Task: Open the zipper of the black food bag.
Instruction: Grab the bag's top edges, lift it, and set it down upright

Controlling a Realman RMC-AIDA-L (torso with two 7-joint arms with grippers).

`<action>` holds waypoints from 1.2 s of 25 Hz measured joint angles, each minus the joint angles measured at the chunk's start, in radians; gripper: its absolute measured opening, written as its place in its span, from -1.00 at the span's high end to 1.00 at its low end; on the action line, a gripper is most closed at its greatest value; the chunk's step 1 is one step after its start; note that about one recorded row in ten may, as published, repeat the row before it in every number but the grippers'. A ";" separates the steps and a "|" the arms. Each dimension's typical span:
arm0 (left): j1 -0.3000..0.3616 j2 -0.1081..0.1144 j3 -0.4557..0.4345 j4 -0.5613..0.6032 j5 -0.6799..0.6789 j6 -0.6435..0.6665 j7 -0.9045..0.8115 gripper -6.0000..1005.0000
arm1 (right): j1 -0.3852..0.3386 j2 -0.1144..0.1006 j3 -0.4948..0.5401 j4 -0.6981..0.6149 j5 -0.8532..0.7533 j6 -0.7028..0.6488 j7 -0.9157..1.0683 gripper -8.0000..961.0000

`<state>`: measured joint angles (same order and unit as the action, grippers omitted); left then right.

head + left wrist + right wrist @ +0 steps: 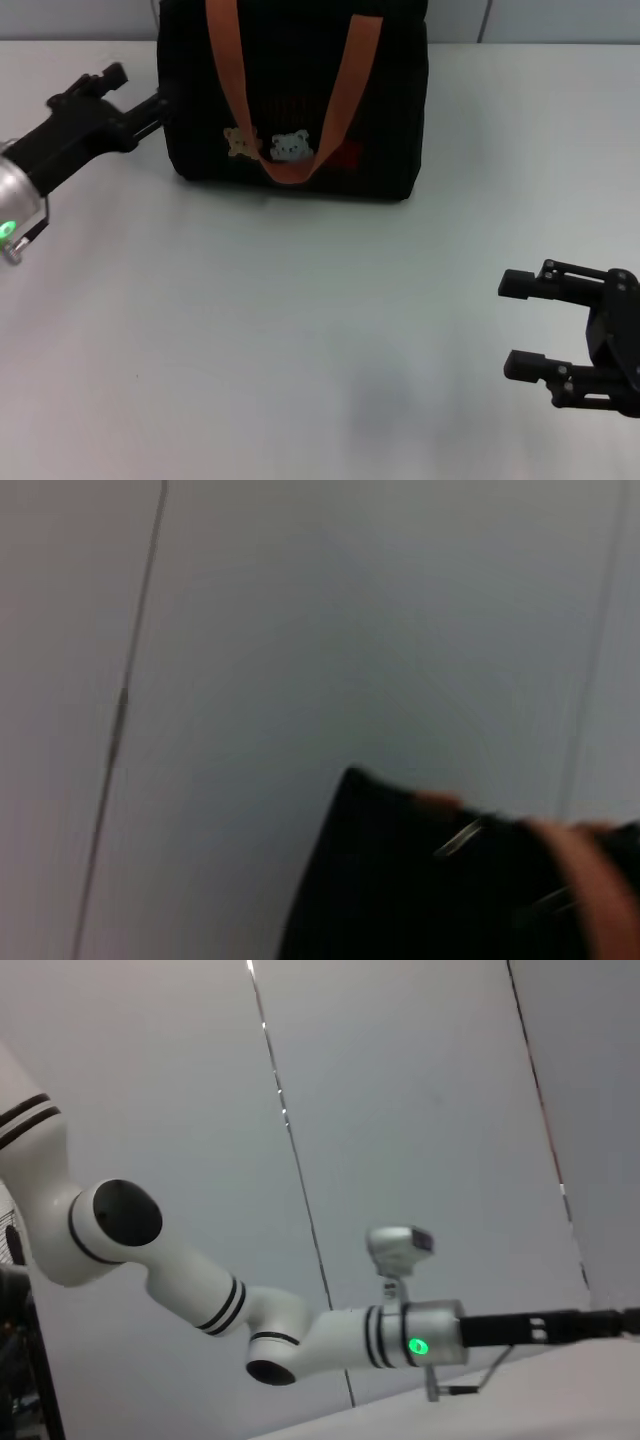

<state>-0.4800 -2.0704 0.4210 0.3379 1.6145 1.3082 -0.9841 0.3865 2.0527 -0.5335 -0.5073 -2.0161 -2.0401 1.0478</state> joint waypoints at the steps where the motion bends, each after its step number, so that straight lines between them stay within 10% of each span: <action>1: -0.061 -0.001 0.001 -0.035 0.003 -0.118 0.050 -0.46 | -0.002 0.006 0.000 0.003 0.001 0.000 -0.007 -0.49; 8: -0.146 -0.004 0.138 -0.088 0.002 -0.336 0.147 -0.37 | -0.006 0.012 0.000 0.016 0.001 0.002 -0.008 -0.48; 30: -0.105 -0.006 0.159 -0.105 -0.041 -0.266 0.220 0.38 | -0.023 0.026 0.003 0.016 0.002 -0.002 -0.008 -0.45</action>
<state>-0.5853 -2.0768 0.5801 0.2330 1.5736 1.0423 -0.7639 0.3630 2.0786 -0.5307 -0.4909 -2.0140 -2.0422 1.0399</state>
